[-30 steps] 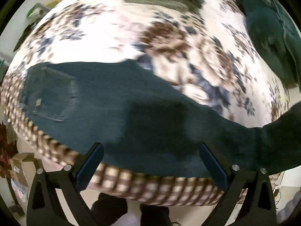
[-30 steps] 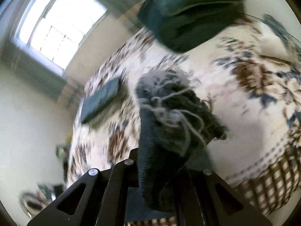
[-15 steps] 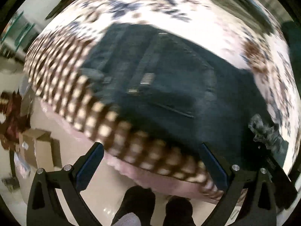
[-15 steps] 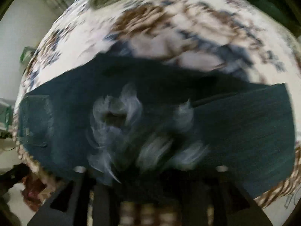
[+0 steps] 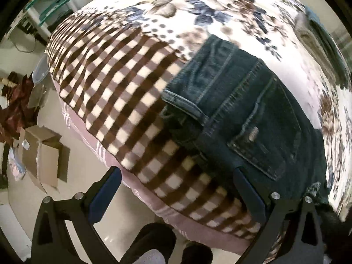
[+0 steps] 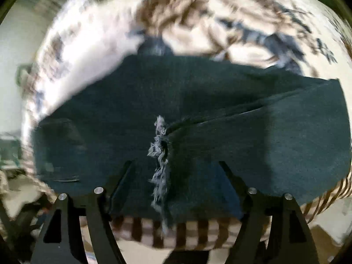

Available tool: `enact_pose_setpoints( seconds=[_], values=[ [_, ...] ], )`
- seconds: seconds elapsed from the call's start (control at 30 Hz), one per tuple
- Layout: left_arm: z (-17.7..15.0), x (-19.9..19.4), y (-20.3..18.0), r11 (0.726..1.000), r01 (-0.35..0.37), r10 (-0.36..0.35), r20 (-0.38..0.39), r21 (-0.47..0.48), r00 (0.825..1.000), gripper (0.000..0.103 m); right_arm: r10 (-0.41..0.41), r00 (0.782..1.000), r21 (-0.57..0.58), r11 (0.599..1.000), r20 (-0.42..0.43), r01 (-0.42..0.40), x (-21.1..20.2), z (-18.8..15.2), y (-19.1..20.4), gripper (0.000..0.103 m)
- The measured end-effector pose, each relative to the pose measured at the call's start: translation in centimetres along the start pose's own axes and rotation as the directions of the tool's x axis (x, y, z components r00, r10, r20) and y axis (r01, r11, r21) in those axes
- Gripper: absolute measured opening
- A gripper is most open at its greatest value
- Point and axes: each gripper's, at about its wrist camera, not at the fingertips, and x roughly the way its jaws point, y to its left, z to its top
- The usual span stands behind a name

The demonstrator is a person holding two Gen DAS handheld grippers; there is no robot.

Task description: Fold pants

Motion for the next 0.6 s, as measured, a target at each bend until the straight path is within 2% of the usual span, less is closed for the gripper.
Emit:
enact_pose_setpoints(
  seconds=[0.03,0.07,0.1,0.13,0.23,0.3,0.37,0.4,0.43,0.47,0.5,0.53,0.57,0.6],
  values=[
    [0.1,0.1,0.2,1.0,-0.001,0.001,0.001,-0.008,1.0,0.103,-0.078,0.996,-0.036,0.996,-0.04,0.076,1.9,0.2,0.7,0.076],
    [0.2,0.1,0.4,1.0,-0.001,0.001,0.001,-0.013,1.0,0.103,-0.108,0.994,-0.041,0.993,-0.03,0.106,2.2,0.2,0.9,0.065],
    [0.2,0.0,0.7,1.0,0.001,-0.001,0.001,-0.018,1.0,0.103,-0.146,0.989,-0.018,0.989,0.012,0.146,2.1,0.2,0.7,0.03],
    [0.3,0.0,1.0,1.0,0.002,-0.002,0.003,-0.023,1.0,0.103,-0.185,0.982,-0.004,0.983,0.034,0.185,1.8,0.3,0.6,0.007],
    [0.3,-0.1,1.7,0.999,0.014,-0.013,0.017,-0.037,1.0,0.103,-0.155,0.984,0.047,0.987,0.087,0.151,0.0,0.3,0.6,0.007],
    [0.4,0.2,1.8,0.998,0.027,-0.027,0.014,-0.05,1.0,0.103,-0.151,0.982,0.025,0.989,0.11,0.149,-0.3,0.4,1.1,0.007],
    [0.7,0.9,2.0,0.995,0.062,-0.062,0.0,-0.084,0.998,0.103,-0.133,0.987,0.039,0.991,0.095,0.13,0.4,0.8,0.9,0.008],
    [0.8,1.0,2.1,0.991,0.084,-0.084,0.001,-0.1,0.996,0.103,-0.124,0.99,0.04,0.992,0.064,0.121,1.2,1.2,0.5,0.013],
    [0.9,1.3,2.2,0.984,0.121,-0.121,0.008,-0.128,0.993,0.103,-0.099,0.995,0.051,0.994,0.013,0.098,2.2,1.6,0.0,0.014],
    [1.1,1.6,2.3,0.973,0.163,-0.162,0.018,-0.161,0.987,0.103,-0.067,0.998,0.067,0.995,-0.002,0.067,2.3,2.0,-0.3,0.019],
    [1.2,1.9,2.4,0.964,0.192,-0.191,0.024,-0.184,0.981,0.103,-0.036,0.999,0.076,0.996,-0.007,0.036,2.2,2.2,-0.7,0.029],
    [1.4,2.6,2.7,0.944,0.239,-0.237,0.038,-0.227,0.971,0.103,0.006,1.0,0.083,0.997,-0.014,-0.005,2.1,2.3,-1.0,0.035],
    [1.7,3.3,2.7,0.93,0.268,-0.264,0.049,-0.253,0.963,0.103,0.046,0.999,0.086,0.995,-0.018,-0.044,1.8,2.4,-1.3,0.048],
    [1.9,3.9,2.7,0.918,0.285,-0.282,0.05,-0.275,0.958,0.102,0.071,0.997,0.084,0.994,-0.012,-0.07,1.3,2.4,-1.5,0.056]
  ],
)
